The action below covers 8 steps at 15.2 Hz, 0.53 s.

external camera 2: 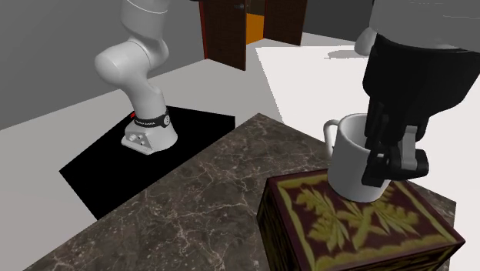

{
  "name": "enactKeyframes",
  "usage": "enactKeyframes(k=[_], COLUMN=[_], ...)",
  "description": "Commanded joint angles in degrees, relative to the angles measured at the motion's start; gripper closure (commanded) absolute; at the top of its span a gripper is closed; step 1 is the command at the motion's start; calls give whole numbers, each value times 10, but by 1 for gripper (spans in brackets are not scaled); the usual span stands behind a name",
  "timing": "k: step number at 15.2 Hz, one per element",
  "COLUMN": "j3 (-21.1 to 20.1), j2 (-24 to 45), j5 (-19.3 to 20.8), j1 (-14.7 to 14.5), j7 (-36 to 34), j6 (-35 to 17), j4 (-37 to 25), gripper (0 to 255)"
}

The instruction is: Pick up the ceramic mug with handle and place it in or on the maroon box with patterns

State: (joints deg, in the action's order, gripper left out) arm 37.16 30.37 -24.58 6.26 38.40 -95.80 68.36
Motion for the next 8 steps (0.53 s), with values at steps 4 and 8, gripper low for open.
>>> enactKeyframes(k=[4, 8], j3=[0, 0], j2=[-6, -6], j5=[1, 1], j1=[-14, -14], j7=[8, 8], j6=[-46, -46], j4=[54, 54], gripper=[255, 255])
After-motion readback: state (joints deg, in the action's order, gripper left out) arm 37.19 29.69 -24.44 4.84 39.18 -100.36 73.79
